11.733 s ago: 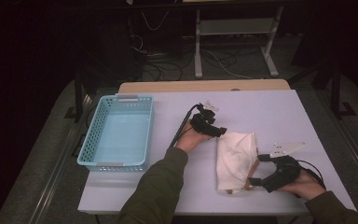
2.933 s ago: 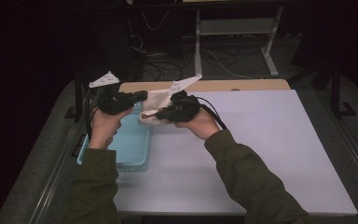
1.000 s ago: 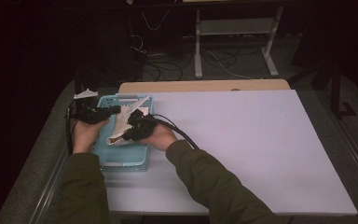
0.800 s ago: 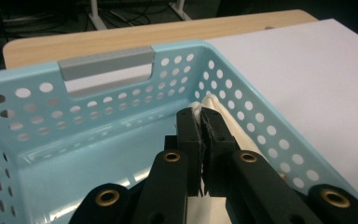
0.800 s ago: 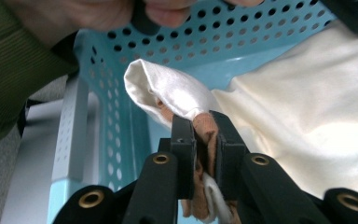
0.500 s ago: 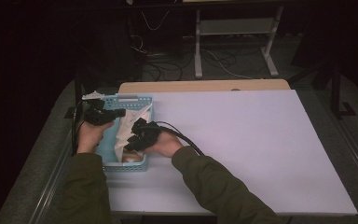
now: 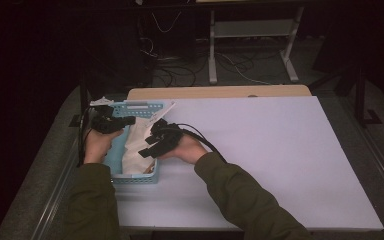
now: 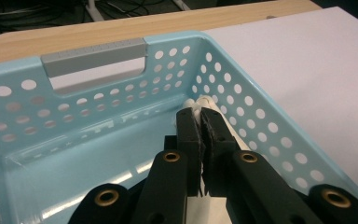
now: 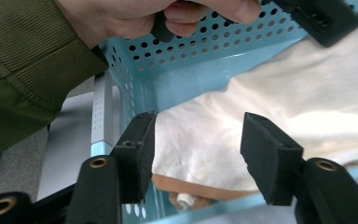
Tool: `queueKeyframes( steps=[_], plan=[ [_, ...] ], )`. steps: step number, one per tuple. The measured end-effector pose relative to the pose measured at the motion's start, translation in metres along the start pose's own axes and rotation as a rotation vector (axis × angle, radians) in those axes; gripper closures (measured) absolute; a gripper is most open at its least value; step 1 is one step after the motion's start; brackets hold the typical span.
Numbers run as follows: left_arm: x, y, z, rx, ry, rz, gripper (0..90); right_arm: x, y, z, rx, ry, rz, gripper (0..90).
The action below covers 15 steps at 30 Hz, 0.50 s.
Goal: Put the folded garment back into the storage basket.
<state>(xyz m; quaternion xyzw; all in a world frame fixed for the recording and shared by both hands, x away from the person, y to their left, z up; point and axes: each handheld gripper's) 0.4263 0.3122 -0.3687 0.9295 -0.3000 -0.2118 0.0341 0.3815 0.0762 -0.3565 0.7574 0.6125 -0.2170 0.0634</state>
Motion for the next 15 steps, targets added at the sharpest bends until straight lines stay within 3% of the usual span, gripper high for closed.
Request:
queueKeyframes(
  steps=[10, 12, 15],
  plan=[
    [0.009, -0.002, 0.000, 0.011, -0.029, -0.049, 84.8, -0.025, 0.008, 0.005, 0.021, 0.012, 0.031, 39.6],
    [0.010, -0.002, 0.000, 0.006, -0.020, -0.078, 79.5, -0.030, 0.011, 0.007, 0.028, 0.016, 0.040, 39.5],
    [0.009, -0.003, -0.001, 0.008, -0.015, -0.103, 64.4, -0.037, 0.015, 0.010, 0.029, 0.014, 0.056, 39.2]
  ],
)
Point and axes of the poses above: each handheld gripper's, and its own axes: x roughly forward along the jaws, z roughly out of its underside, y roughly to its right, and after that the axes turned 14 degrees about y, right-handed
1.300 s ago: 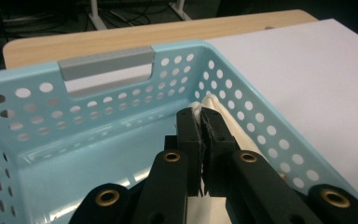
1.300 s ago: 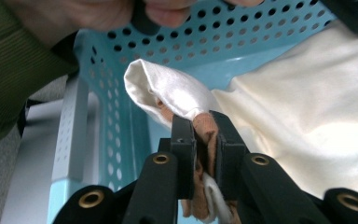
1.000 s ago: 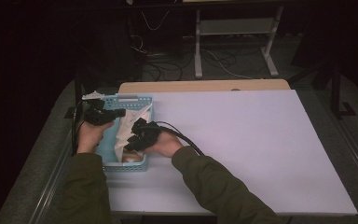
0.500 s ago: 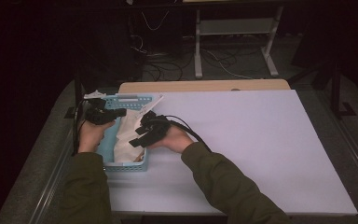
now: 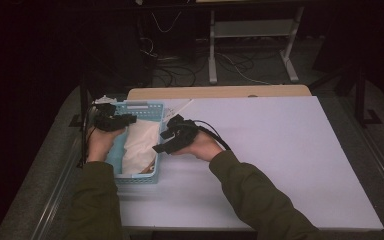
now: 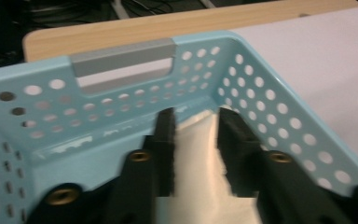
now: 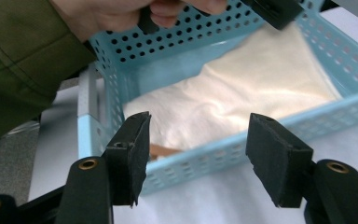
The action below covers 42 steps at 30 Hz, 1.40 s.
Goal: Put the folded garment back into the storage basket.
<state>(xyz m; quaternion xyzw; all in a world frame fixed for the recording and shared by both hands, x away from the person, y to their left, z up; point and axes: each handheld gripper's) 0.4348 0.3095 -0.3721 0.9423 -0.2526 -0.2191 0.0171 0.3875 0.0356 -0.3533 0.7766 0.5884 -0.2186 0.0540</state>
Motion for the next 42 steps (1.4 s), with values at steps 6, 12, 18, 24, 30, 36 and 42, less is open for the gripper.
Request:
queueKeyframes(
  steps=[6, 12, 18, 24, 30, 36, 42],
  plan=[
    [0.000, 0.000, -0.002, -0.003, 0.000, -0.005, 48.1, -0.013, 0.009, 0.005, 0.012, 0.001, 0.027, 38.1],
    [0.003, 0.010, -0.005, 0.003, -0.019, 0.056, 32.7, -0.028, 0.018, 0.008, 0.027, 0.000, 0.065, 34.6],
    [0.004, 0.023, -0.007, 0.005, -0.025, 0.106, 23.0, -0.043, 0.028, 0.013, 0.040, 0.002, 0.114, 28.6],
    [0.004, 0.040, -0.008, 0.050, -0.034, 0.139, 15.6, -0.060, 0.036, 0.020, 0.038, -0.012, 0.131, 23.2],
    [-0.004, 0.064, -0.008, 0.091, -0.028, 0.190, 10.5, -0.080, 0.038, 0.028, 0.036, -0.007, 0.153, 17.9],
    [-0.013, 0.085, -0.004, 0.083, -0.016, 0.239, 3.4, -0.103, 0.038, 0.040, 0.029, 0.007, 0.180, 13.8],
    [-0.021, 0.107, 0.001, 0.093, -0.010, 0.307, 0.0, -0.127, 0.038, 0.057, 0.035, 0.035, 0.218, 9.9]
  ],
)
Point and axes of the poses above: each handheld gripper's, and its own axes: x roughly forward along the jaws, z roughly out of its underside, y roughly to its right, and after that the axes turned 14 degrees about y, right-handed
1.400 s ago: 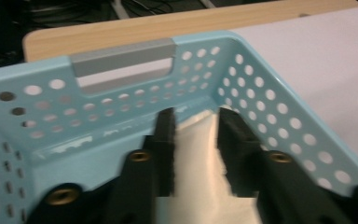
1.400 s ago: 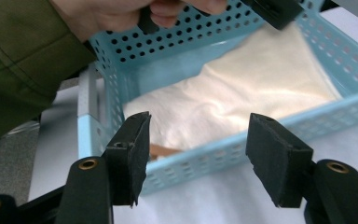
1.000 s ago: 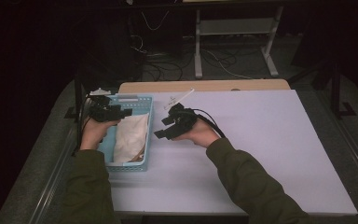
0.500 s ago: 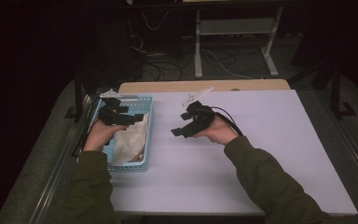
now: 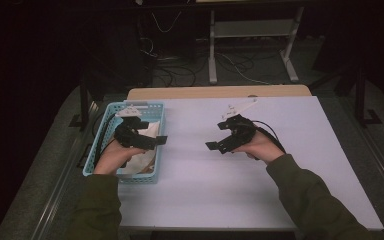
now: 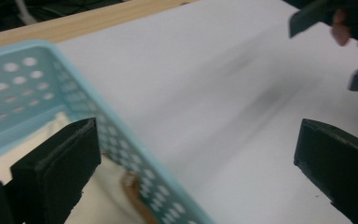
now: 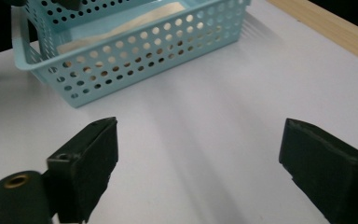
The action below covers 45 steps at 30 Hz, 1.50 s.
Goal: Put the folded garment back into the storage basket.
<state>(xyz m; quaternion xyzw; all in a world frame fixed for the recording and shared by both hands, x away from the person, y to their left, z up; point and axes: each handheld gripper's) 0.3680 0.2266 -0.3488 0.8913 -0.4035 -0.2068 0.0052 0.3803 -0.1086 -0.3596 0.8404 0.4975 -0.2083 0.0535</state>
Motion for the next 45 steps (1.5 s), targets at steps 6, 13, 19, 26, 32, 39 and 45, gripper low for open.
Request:
queueKeyframes(
  steps=[6, 13, 19, 26, 32, 39, 45],
  plan=[
    [-0.005, 0.024, 0.003, 0.030, 0.021, 0.035, 0.0, -0.026, 0.004, 0.017, -0.002, 0.018, 0.026, 0.7],
    [-0.011, 0.046, 0.012, 0.059, 0.033, 0.045, 0.0, -0.059, 0.006, 0.036, 0.018, 0.045, 0.054, 0.0],
    [-0.011, 0.055, 0.022, 0.075, 0.025, 0.050, 0.0, -0.084, 0.006, 0.055, 0.028, 0.054, 0.093, 0.0],
    [-0.014, 0.064, 0.037, 0.103, 0.027, 0.067, 0.0, -0.113, 0.003, 0.083, 0.053, 0.055, 0.125, 0.0],
    [-0.015, 0.065, 0.045, 0.105, 0.027, 0.084, 0.0, -0.135, 0.002, 0.098, 0.062, 0.067, 0.146, 0.0],
    [-0.017, 0.063, 0.050, 0.110, 0.033, 0.098, 0.0, -0.156, -0.001, 0.119, 0.072, 0.078, 0.174, 0.0],
    [-0.013, 0.062, 0.053, 0.119, 0.024, 0.109, 0.0, -0.163, -0.001, 0.132, 0.080, 0.061, 0.185, 0.0]
  ],
)
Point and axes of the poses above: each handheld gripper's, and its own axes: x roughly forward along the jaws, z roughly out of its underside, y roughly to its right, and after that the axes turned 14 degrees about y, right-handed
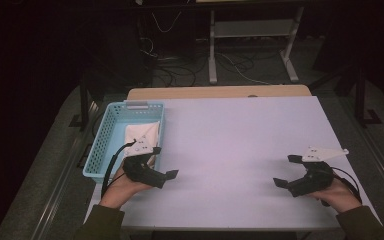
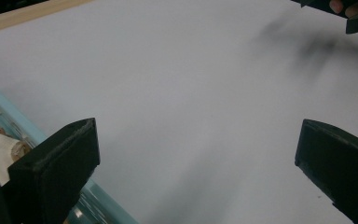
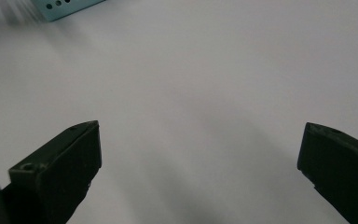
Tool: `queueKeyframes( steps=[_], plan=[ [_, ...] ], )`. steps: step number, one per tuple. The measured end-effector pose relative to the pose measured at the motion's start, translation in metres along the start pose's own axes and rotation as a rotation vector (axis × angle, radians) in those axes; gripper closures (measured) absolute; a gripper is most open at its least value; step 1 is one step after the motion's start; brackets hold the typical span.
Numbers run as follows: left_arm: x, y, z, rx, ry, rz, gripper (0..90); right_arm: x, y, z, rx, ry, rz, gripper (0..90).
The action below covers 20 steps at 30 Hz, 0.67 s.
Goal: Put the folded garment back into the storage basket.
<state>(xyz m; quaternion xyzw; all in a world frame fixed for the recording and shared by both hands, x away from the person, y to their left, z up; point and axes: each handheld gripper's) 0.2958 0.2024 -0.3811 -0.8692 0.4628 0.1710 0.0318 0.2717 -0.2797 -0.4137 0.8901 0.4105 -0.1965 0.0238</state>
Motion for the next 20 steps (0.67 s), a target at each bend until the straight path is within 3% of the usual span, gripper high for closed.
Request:
queueKeyframes(
  steps=[20],
  plan=[
    [0.0046, -0.0005, 0.0035, 0.011, -0.016, 0.011, 0.0, 0.0017, -0.0007, 0.0093, -0.015, -0.048, -0.001, 0.0]
  ],
)
Point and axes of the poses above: each handheld gripper's, and its own axes: x roughly forward along the jaws, z roughly out of its underside, y roughly to its right, and after that the axes turned 14 degrees about y, right-handed
